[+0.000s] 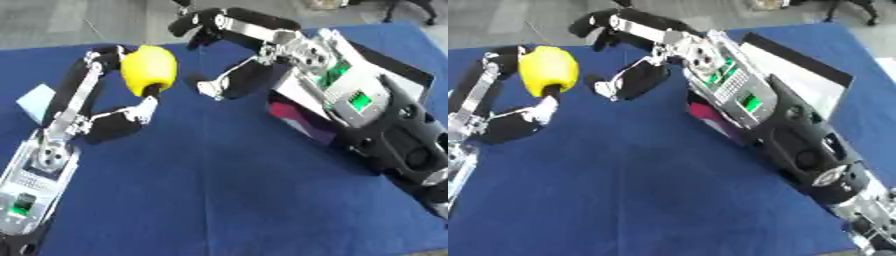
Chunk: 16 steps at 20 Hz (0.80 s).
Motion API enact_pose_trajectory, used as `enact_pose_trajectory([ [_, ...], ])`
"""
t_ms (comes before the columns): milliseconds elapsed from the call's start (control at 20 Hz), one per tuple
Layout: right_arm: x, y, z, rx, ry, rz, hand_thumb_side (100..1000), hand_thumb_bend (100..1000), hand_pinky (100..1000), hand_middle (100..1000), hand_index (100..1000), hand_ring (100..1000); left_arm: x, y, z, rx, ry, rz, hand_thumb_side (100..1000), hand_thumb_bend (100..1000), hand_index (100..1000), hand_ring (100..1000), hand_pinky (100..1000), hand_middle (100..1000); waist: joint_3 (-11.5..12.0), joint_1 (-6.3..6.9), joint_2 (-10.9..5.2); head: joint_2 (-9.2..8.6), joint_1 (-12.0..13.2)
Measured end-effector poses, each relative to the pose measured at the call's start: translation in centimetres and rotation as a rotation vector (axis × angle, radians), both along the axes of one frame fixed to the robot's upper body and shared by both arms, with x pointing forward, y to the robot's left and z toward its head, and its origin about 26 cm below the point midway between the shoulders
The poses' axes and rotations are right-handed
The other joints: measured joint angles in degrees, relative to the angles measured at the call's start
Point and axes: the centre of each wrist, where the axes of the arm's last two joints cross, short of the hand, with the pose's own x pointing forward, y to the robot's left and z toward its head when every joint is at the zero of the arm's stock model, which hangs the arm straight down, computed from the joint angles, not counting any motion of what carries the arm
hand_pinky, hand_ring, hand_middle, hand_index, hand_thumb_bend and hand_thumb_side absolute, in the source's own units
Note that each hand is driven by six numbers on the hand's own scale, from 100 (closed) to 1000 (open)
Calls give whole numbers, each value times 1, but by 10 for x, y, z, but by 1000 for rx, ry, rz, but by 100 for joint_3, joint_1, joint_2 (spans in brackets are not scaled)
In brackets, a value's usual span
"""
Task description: Pick up the objects with one hand, pass them to the other hand, and then place them into the box on the other side of the table.
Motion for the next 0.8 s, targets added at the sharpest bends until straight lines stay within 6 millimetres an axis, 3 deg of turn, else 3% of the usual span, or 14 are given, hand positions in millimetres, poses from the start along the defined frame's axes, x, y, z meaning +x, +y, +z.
enact_pose_trajectory([
  [800, 2, 6, -3, -11, 19, 9, 244, 195, 890, 884, 926, 829, -2, -13, 5, -8, -15, -39, 290, 100, 583, 615, 751, 575, 19, -17, 1, 0, -28],
])
